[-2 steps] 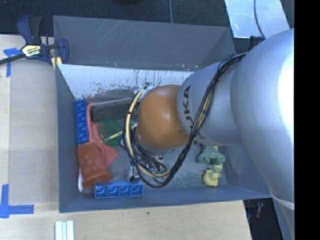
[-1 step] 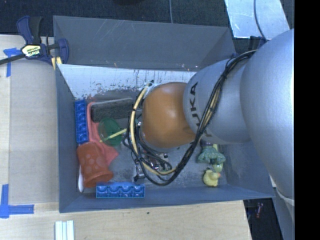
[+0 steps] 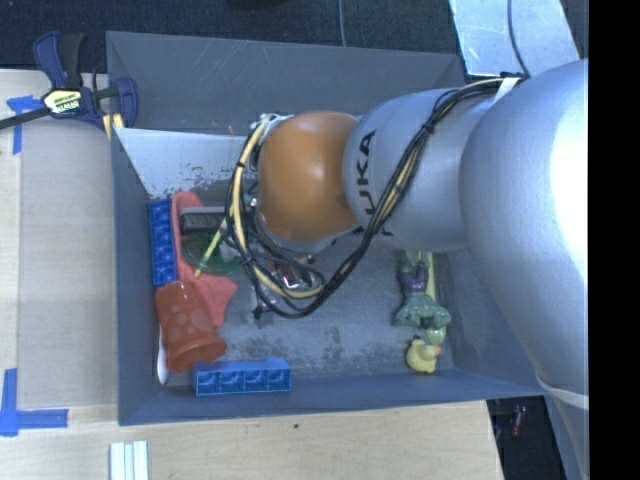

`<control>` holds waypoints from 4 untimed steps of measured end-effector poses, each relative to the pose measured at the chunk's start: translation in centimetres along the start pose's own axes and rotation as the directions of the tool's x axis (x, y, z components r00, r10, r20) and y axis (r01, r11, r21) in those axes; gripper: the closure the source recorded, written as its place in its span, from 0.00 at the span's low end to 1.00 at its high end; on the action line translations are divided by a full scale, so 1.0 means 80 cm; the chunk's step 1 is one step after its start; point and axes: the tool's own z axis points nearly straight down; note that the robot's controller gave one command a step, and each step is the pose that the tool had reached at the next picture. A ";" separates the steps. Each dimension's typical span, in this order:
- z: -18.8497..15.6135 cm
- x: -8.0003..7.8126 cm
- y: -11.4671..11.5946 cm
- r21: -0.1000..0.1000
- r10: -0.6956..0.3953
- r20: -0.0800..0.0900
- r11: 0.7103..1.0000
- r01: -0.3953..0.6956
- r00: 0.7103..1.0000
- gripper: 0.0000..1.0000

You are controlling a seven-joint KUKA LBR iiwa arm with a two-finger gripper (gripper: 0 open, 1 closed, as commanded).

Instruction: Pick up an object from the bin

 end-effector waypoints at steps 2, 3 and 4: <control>0.030 -0.080 0.056 0.019 -0.559 0.021 0.829 0.559 0.829 1.00; 0.029 -0.079 0.057 0.019 -0.559 0.021 0.829 0.558 0.829 1.00; 0.005 -0.076 0.058 0.013 -0.558 0.015 0.830 0.558 0.830 1.00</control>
Offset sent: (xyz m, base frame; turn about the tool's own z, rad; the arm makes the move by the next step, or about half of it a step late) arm 0.0451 0.0629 -0.0270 -0.5988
